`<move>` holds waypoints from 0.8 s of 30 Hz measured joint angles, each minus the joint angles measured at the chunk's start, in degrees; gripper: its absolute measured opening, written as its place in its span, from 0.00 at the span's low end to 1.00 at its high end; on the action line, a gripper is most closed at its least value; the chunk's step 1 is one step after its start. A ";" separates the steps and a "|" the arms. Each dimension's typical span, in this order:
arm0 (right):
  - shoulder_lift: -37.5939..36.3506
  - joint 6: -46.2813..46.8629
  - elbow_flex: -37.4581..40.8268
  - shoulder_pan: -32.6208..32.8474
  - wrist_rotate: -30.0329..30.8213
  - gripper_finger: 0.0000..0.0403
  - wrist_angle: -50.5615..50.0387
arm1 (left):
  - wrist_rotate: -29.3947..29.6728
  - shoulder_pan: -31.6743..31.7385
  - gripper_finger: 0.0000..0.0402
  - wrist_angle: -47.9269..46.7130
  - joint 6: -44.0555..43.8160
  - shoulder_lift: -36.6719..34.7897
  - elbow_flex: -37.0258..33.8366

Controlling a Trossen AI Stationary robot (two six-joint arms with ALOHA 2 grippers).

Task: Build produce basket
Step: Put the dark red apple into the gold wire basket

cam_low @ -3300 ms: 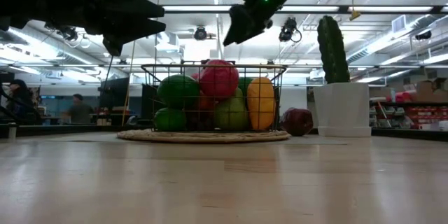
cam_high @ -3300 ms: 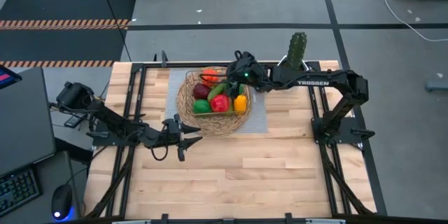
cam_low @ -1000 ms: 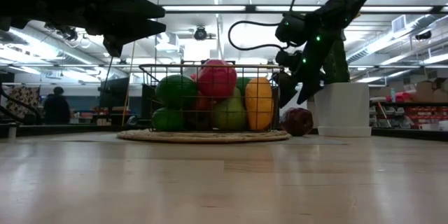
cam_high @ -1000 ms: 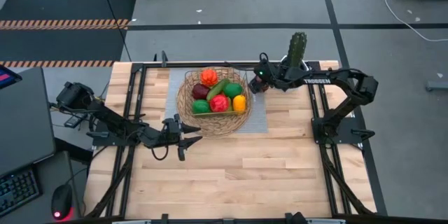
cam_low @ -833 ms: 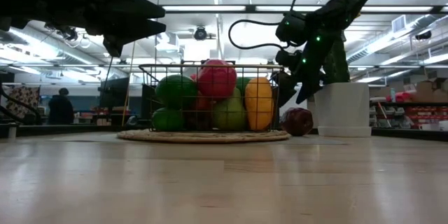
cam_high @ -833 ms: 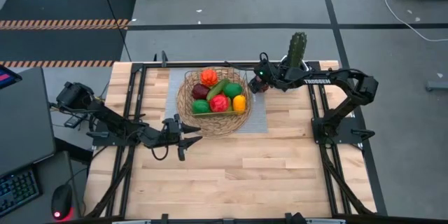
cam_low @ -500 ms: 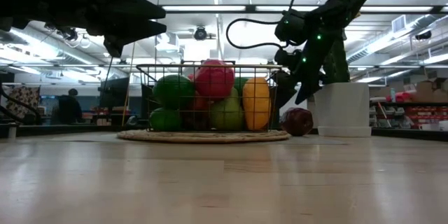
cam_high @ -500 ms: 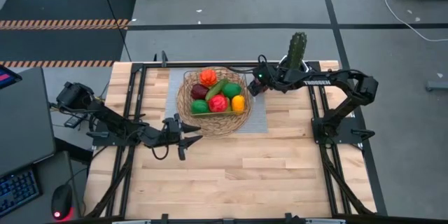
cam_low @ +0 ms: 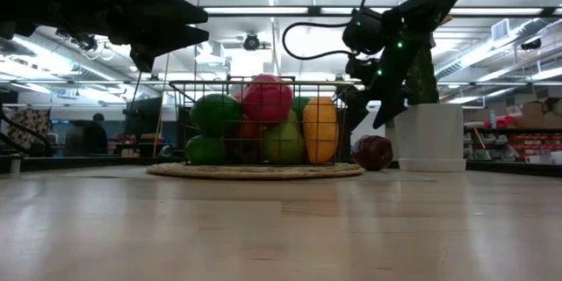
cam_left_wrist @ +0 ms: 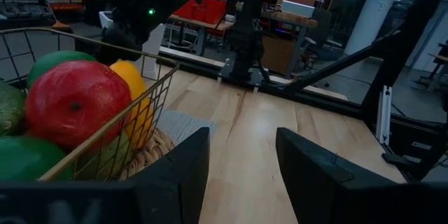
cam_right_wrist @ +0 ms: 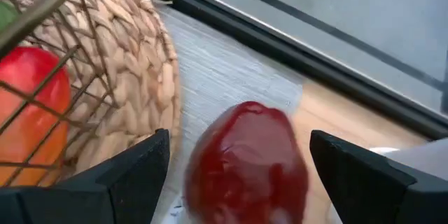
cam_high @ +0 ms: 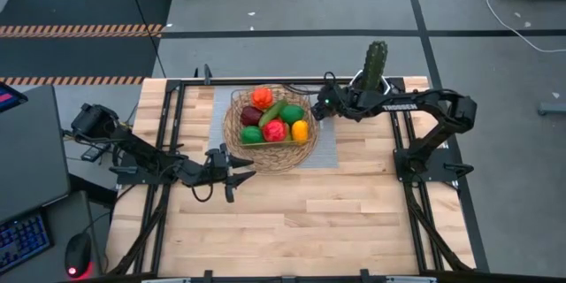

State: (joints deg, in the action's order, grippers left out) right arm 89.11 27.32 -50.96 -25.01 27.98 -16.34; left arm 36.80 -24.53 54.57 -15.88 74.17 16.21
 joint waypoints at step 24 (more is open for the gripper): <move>2.83 1.36 0.20 2.96 7.45 0.86 1.26 | 0.00 -0.01 0.43 0.90 -0.94 -0.02 0.02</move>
State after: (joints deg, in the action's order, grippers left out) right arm 91.94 28.68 -50.76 -22.04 35.43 -15.08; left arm 36.80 -24.54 55.46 -16.81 74.15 16.23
